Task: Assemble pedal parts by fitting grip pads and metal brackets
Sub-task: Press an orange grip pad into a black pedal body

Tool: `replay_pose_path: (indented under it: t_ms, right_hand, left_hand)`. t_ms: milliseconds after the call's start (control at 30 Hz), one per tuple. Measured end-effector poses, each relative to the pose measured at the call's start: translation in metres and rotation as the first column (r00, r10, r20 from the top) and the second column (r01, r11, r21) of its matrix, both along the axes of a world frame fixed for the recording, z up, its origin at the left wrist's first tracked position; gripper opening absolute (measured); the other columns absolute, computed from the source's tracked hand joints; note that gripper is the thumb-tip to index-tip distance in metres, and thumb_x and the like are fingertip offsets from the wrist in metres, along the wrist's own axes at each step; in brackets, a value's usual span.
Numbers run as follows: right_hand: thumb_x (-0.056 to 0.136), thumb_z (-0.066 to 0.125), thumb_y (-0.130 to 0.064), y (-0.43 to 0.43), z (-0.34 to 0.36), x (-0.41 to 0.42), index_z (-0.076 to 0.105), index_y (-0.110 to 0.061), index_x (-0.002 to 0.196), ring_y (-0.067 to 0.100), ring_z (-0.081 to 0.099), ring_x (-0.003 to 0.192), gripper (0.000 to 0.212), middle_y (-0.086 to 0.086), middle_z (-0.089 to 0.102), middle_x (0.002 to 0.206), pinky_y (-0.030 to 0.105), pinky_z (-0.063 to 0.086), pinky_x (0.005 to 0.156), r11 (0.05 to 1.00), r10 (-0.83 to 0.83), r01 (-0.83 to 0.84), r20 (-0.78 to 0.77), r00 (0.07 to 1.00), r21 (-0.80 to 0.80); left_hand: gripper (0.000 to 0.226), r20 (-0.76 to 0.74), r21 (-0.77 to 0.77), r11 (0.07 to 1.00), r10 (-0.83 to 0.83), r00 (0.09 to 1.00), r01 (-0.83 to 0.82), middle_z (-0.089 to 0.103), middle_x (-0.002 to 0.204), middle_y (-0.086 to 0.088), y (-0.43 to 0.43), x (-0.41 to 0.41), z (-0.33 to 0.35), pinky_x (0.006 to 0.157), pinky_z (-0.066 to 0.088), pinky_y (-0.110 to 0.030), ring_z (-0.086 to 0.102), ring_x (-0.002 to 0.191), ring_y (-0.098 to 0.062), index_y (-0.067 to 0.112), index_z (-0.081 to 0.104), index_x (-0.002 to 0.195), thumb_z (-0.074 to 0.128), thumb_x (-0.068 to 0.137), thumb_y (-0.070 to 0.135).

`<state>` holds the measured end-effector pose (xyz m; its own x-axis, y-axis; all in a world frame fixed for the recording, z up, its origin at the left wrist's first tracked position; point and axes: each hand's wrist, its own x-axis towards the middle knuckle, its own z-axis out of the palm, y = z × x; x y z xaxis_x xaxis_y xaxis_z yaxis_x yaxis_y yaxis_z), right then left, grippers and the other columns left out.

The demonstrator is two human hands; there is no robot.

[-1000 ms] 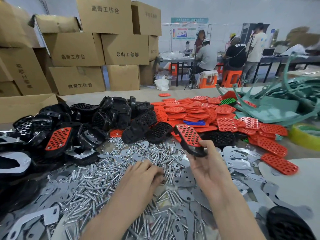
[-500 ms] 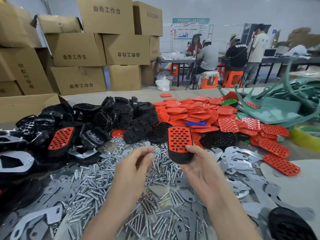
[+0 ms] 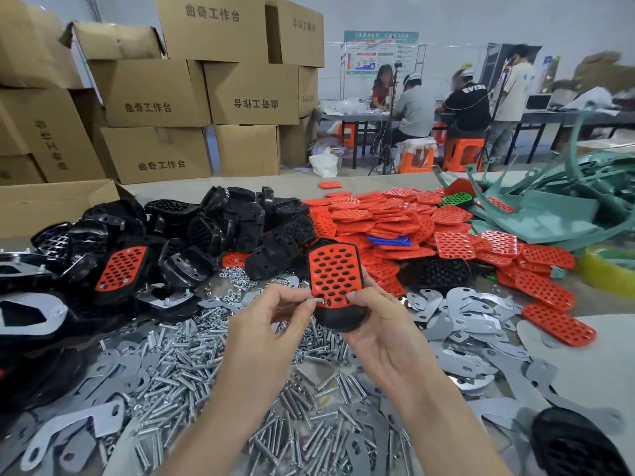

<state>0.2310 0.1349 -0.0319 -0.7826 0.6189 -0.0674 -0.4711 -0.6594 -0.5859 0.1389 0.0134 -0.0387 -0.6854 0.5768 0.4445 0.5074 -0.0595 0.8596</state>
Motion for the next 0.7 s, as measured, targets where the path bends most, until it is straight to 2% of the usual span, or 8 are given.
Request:
replay_pose_path:
  t_ms: [67, 167, 267, 333, 433, 567, 633, 700]
  right_hand:
    - [0.083, 0.052, 0.015, 0.0005, -0.001, -0.0006, 0.053, 0.003, 0.141, 0.034, 0.074, 0.095, 0.059, 0.03, 0.069, 0.124, 0.044, 0.063, 0.083, 1.0, 0.008, -0.008, 0.003, 1.0, -0.007]
    - [0.091, 0.045, 0.018, -0.0008, -0.0024, -0.0008, 0.054, 0.001, 0.139, 0.035, 0.072, 0.099, 0.051, 0.03, 0.069, 0.122, 0.047, 0.06, 0.087, 1.0, 0.014, -0.015, 0.029, 0.999, 0.022]
    - [0.092, 0.045, 0.018, -0.0042, -0.0039, -0.0027, 0.057, 0.0, 0.132, 0.033, 0.07, 0.096, 0.046, 0.029, 0.069, 0.117, 0.04, 0.064, 0.08, 0.999, 0.011, -0.012, 0.024, 1.0, 0.051]
    - [0.092, 0.044, 0.019, -0.0051, -0.0051, -0.0043, 0.057, -0.001, 0.128, 0.032, 0.069, 0.093, 0.044, 0.026, 0.068, 0.113, 0.039, 0.063, 0.077, 0.999, -0.002, 0.001, 0.014, 1.0, 0.055]
    - [0.091, 0.044, 0.019, -0.005, -0.0065, -0.0039, 0.058, -0.003, 0.126, 0.034, 0.068, 0.095, 0.043, 0.025, 0.066, 0.116, 0.039, 0.063, 0.077, 0.998, -0.015, 0.015, -0.004, 1.0, 0.058]
    - [0.092, 0.047, 0.019, -0.0082, -0.0087, -0.003, 0.06, -0.004, 0.124, 0.029, 0.072, 0.092, 0.042, 0.016, 0.071, 0.107, 0.038, 0.063, 0.081, 0.992, -0.01, 0.01, 0.001, 1.0, 0.124]
    - [0.091, 0.047, 0.019, -0.0079, -0.0095, -0.0039, 0.059, -0.002, 0.126, 0.028, 0.072, 0.091, 0.043, 0.014, 0.071, 0.104, 0.039, 0.062, 0.082, 0.99, -0.015, 0.014, 0.007, 1.0, 0.14]
    - [0.091, 0.046, 0.019, -0.0069, -0.0094, -0.0038, 0.058, -0.002, 0.127, 0.028, 0.072, 0.092, 0.043, 0.016, 0.069, 0.107, 0.04, 0.061, 0.083, 0.991, -0.016, 0.015, 0.006, 1.0, 0.134]
  left_hand:
    - [0.012, -0.106, -0.04, 0.999, 0.021, 0.994, -0.026, 0.074, 0.09, 0.022, -0.0004, -0.0005, -0.0002, 0.079, 0.05, -0.009, 0.069, 0.089, 0.004, 0.031, 0.071, 0.092, 0.072, 0.09, 0.018]
    - [0.007, -0.284, -0.069, 0.994, 0.061, 0.957, -0.083, 0.071, 0.089, 0.019, 0.0004, -0.0009, -0.0026, 0.077, 0.049, -0.01, 0.066, 0.088, 0.003, 0.023, 0.07, 0.092, 0.072, 0.089, 0.017]
    - [0.004, -0.435, -0.091, 0.985, 0.093, 0.896, -0.146, 0.063, 0.09, 0.02, 0.0026, 0.001, -0.005, 0.077, 0.048, -0.011, 0.062, 0.089, 0.003, 0.022, 0.067, 0.091, 0.068, 0.089, 0.02]
    - [0.011, -0.416, -0.099, 0.983, 0.099, 0.904, -0.153, 0.062, 0.089, 0.022, 0.0042, 0.0019, -0.0059, 0.077, 0.048, -0.011, 0.061, 0.09, 0.004, 0.028, 0.063, 0.089, 0.069, 0.09, 0.018]
    - [0.027, -0.286, -0.089, 0.984, 0.124, 0.95, -0.155, 0.066, 0.08, 0.021, 0.0056, 0.0032, -0.0078, 0.072, 0.045, -0.003, 0.064, 0.087, 0.006, 0.037, 0.059, 0.083, 0.074, 0.088, 0.015]
    - [0.023, -0.119, -0.082, 0.986, 0.134, 0.984, -0.144, 0.069, 0.084, 0.029, 0.0065, 0.0018, -0.009, 0.067, 0.047, -0.005, 0.067, 0.08, 0.005, 0.035, 0.065, 0.082, 0.075, 0.089, 0.016]
    - [0.023, -0.114, -0.091, 0.987, 0.124, 0.986, -0.134, 0.07, 0.082, 0.026, 0.0058, 0.0009, -0.0087, 0.068, 0.048, -0.006, 0.067, 0.08, 0.005, 0.035, 0.064, 0.082, 0.075, 0.089, 0.016]
    - [0.024, -0.179, -0.103, 0.985, 0.122, 0.976, -0.142, 0.069, 0.077, 0.02, 0.0056, 0.0019, -0.0083, 0.069, 0.047, -0.005, 0.066, 0.082, 0.007, 0.035, 0.063, 0.083, 0.075, 0.088, 0.015]
